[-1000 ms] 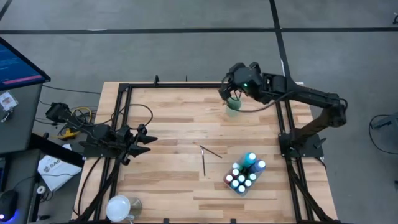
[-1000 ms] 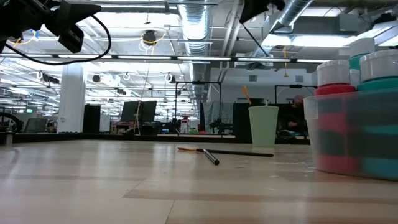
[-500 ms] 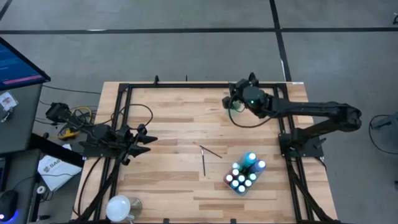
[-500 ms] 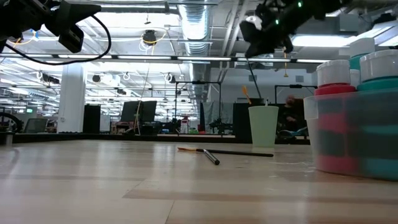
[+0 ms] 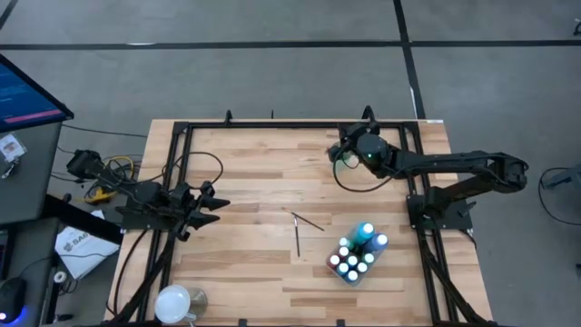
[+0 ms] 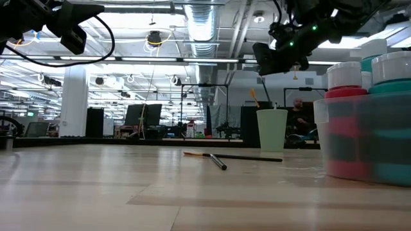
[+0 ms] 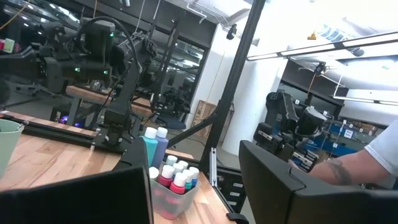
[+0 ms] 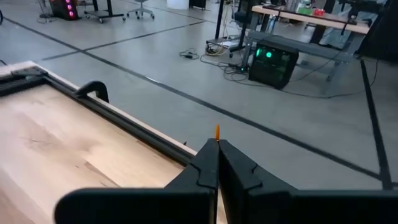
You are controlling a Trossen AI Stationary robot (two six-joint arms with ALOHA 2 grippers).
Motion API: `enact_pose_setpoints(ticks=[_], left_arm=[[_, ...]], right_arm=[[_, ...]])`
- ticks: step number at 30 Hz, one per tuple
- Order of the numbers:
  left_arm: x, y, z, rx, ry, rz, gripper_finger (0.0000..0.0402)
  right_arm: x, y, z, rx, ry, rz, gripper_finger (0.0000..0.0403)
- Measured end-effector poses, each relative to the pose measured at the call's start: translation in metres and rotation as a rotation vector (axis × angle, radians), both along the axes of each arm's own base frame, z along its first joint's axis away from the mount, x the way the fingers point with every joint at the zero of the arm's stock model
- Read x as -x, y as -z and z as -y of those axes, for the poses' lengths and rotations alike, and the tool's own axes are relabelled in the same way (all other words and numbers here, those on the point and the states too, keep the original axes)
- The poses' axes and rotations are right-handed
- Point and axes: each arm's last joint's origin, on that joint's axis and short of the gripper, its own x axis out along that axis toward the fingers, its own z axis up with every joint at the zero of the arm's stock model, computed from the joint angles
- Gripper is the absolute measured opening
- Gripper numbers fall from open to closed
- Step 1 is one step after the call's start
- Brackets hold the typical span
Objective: Pick & Place Paint Supplies
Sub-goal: Put the black paint brush into the green cup
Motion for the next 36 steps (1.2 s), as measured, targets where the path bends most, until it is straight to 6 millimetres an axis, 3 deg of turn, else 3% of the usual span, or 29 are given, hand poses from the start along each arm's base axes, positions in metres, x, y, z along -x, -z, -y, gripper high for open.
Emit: enact_pose_setpoints(ticks=[14,19,24,36], left_arm=[[0.0,0.0,0.0,0.0,0.0,0.0,0.0132],[0.0,0.0,0.0,0.0,0.0,0.0,0.0132],[0.0,0.0,0.0,0.0,0.0,0.0,0.0132],[0.0,0.0,0.0,0.0,0.0,0.0,0.0132]], right_arm=[[0.002,0.006,-0.001,-0.007,-0.025,-0.082,0.0],[0.007,0.02,-0.004,0.004,-0.037,-0.042,0.0],[0.007,0.017,-0.004,0.019,-0.038,-0.02,0.0003],[0.007,0.016,-0.006,0.022,-0.049,-0.025,0.0075]])
